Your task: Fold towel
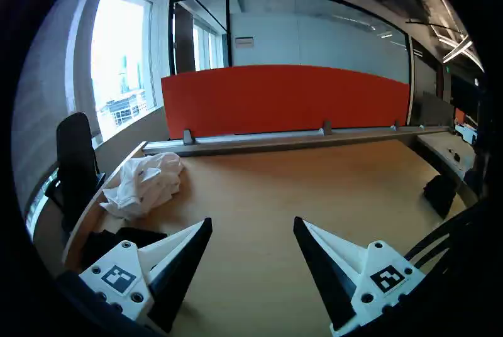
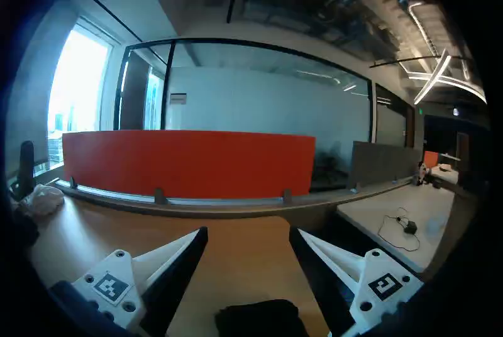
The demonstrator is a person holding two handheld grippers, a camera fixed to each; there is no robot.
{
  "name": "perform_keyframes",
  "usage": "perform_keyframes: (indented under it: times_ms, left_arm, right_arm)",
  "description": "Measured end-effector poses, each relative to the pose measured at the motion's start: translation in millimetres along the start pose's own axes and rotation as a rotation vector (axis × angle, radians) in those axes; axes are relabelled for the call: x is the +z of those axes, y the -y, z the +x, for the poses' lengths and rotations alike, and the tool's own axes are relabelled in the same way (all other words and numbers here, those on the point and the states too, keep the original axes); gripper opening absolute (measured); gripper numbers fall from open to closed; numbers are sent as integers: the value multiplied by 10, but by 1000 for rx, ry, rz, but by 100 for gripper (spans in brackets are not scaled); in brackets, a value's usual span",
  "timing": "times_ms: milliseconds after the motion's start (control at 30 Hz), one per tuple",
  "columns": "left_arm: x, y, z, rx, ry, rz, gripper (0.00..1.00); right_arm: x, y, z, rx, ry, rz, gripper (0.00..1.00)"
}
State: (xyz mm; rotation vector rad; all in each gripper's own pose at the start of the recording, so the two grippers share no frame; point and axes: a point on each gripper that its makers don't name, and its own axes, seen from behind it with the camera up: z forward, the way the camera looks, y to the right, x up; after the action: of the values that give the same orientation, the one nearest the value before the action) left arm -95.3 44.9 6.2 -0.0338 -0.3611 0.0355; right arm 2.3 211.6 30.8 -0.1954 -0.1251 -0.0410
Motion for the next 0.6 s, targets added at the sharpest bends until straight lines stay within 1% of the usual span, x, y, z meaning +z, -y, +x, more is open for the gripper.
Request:
perform_keyframes:
  times_ms: [167, 267, 467, 600]
  left_arm:
    - [6, 77, 254, -20, -96, 28, 96]
    - [15, 116, 363, -28, -135, 40, 96]
    - [31, 189, 469, -37, -165, 49, 96]
    - [16, 242, 505, -44, -180, 54, 96]
  right_arm:
    - [-25, 69, 41, 7, -3, 9, 100]
    - [-46, 130, 60, 8, -7, 20, 100]
    - [-67, 243, 86, -5, -4, 39, 100]
    - [-87, 334, 156, -4, -13, 52, 100]
